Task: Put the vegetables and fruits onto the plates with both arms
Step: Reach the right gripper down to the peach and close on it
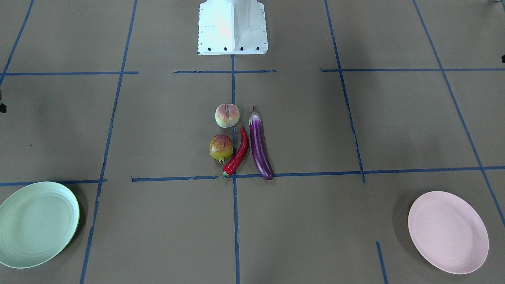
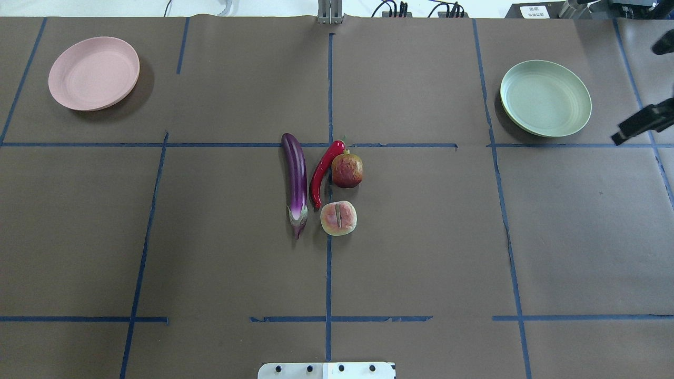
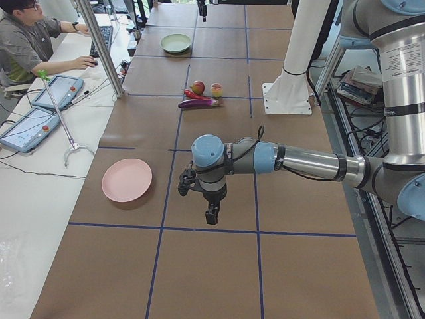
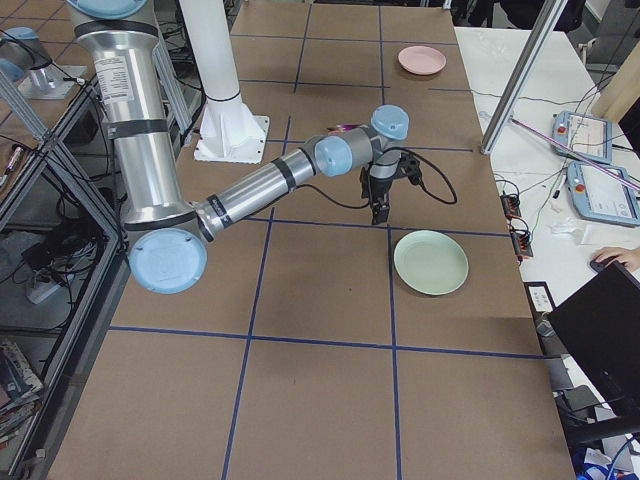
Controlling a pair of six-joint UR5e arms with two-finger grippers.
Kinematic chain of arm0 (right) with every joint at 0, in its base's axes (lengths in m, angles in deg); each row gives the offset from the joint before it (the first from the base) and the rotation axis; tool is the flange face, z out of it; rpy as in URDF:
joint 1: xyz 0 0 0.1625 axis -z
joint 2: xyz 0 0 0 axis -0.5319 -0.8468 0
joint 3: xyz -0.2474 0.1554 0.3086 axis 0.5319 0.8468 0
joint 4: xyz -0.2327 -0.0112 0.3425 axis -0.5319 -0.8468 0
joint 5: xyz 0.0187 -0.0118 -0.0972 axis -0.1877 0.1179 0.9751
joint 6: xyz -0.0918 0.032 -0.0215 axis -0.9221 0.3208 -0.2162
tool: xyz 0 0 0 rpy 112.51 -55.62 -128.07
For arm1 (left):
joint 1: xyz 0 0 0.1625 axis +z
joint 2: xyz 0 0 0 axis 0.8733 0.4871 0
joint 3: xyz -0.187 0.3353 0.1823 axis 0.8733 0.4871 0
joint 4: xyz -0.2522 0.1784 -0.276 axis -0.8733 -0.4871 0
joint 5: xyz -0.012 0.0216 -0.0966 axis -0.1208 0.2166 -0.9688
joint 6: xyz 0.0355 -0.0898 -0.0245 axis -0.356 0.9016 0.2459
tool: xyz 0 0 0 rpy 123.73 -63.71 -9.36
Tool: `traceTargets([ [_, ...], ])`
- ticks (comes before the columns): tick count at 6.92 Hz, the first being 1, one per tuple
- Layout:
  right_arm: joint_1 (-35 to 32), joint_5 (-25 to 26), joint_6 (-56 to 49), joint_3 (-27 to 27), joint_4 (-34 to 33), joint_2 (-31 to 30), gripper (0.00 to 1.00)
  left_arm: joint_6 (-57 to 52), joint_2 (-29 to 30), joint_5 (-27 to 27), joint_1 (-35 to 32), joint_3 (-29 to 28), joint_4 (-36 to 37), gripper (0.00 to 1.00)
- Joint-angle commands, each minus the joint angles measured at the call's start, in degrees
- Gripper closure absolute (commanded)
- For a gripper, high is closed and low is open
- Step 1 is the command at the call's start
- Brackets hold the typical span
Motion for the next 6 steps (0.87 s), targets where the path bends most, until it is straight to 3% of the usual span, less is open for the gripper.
traceTargets([
  [1,15.8,9.3,21.7,0.2,-0.3,11.2,0.00,0.0,0.1,-0.2,0.0,-0.6,-0.1,0.00],
  [2,21.7,14.0,29.3,0.9,-0.5,15.0,0.00,0.0,0.1,-0.3,0.0,-0.7,-0.1,0.00],
  [4,29.6,22.2,36.3,7.4,-0.5,24.0,0.00,0.0,0.1,-0.4,0.0,-0.7,0.0,0.00],
  [6,33.6,25.9,39.7,15.6,-0.3,31.5,0.00,-0.1,0.1,-0.4,0.3,-0.8,0.0,0.00],
])
